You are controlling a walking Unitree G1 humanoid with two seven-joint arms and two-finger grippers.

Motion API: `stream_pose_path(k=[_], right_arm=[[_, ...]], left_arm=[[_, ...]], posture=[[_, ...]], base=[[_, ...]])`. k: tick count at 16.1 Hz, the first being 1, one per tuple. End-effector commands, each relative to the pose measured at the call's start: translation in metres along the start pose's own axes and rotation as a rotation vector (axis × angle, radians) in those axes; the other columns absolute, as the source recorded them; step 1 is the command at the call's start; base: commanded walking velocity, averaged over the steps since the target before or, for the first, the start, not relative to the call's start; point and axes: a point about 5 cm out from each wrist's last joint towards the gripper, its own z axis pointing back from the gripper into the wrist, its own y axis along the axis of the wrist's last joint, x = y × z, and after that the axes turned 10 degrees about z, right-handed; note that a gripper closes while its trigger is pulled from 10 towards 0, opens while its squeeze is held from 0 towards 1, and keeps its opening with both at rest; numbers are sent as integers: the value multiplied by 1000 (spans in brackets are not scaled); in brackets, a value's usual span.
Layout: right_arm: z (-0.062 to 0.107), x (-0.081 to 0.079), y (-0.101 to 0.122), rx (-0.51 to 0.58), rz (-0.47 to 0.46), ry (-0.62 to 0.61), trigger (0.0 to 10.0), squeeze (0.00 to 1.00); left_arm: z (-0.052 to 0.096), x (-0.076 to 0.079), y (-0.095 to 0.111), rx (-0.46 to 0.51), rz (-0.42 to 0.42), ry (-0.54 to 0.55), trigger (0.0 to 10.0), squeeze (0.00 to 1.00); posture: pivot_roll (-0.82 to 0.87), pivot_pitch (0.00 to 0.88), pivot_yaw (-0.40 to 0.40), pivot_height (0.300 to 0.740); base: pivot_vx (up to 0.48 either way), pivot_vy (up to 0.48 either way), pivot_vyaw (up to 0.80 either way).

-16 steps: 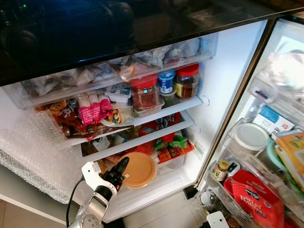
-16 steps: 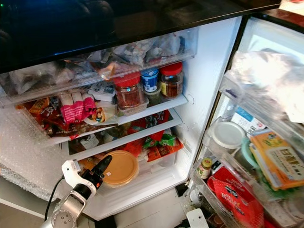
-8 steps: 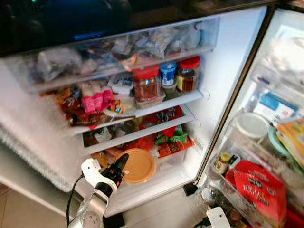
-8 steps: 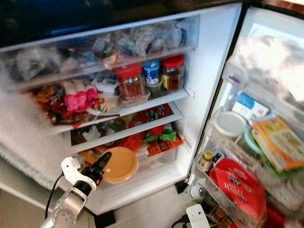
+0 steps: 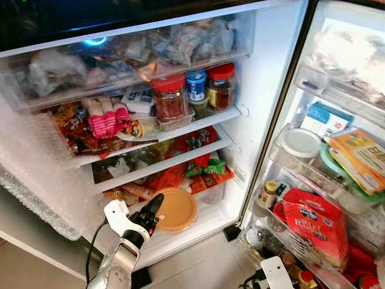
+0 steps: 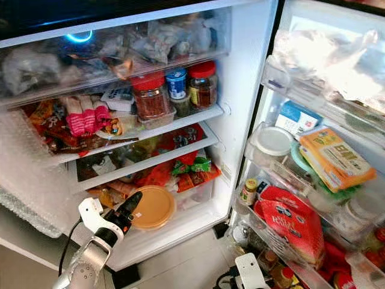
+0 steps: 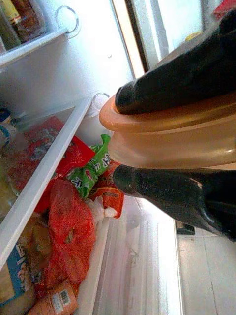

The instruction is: Restocking fridge

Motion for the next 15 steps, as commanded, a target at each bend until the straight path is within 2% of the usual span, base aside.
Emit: stream_pose_path(k=[1, 11, 15], right_arm=[[5, -8, -20, -86, -1, 28, 10000, 0], [4, -9, -17, -66, -2, 33, 10000, 0], [3, -8, -14, -56, -10, 30, 10000, 0]], left_arm=[[-1, 0, 3, 11, 1, -2, 10000, 0], [0, 1, 4, 22, 7, 2, 10000, 0], [0, 1, 5, 24, 6, -1, 10000, 0]], posture=[[-182, 65, 46, 670], [-182, 75, 47, 670], [-183, 77, 48, 641]], base=[[0, 0, 0], [0, 0, 0], [0, 0, 0]])
